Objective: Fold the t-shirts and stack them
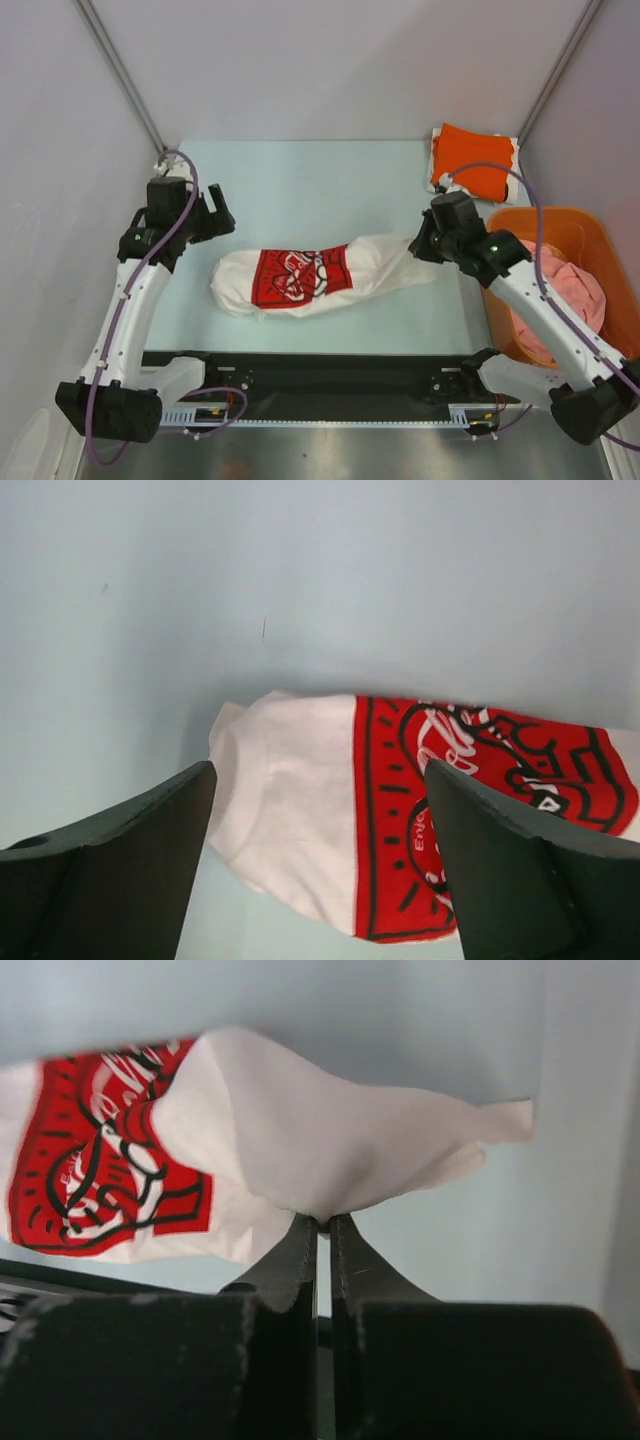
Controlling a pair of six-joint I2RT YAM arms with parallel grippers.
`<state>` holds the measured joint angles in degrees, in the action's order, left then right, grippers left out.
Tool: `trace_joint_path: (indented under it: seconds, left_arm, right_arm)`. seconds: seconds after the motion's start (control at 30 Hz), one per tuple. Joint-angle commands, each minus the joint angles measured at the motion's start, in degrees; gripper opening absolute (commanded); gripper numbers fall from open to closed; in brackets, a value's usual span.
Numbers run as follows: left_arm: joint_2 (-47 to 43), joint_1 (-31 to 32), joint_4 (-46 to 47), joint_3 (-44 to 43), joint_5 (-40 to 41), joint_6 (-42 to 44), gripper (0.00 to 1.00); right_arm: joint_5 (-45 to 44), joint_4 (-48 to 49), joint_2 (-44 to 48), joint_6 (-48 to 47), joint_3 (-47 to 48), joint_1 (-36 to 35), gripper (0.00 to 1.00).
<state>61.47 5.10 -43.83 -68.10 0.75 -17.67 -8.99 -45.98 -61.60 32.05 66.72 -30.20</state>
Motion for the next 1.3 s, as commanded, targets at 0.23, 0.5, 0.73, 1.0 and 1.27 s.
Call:
trace_joint_path:
  seconds: [0.23,0.5,0.73,1.0,1.27]
  left_arm:
    - [-16.64,1.13,-3.01,18.95,-5.23,-6.84,0.81]
    - [-16.74,8.78,-6.88,24.06,-1.64,-15.97,0.81]
    - [-11.47,10.45,-6.62,24.15,1.09,-18.19,0.77]
    - [-4.98,11.07,-3.28,23.89,2.05,-15.47,0.24]
    - [7.24,10.81,-3.45,4.08,9.87,-8.88,0.00]
  right_arm:
    - [3.54,-0.08,-5.45,-1.12,-5.11,-0.04,0.00]
    - [4.86,2.12,-7.57,-0.59,-5.81,-0.13,0.00]
    - [5.04,2.38,-6.51,-0.76,-8.18,0.40,0.00]
    - [6.18,2.12,-5.11,-1.20,-9.32,1.81,0.00]
    - [7.67,1.15,-5.01,-2.17,-7.92,6.79,0.00]
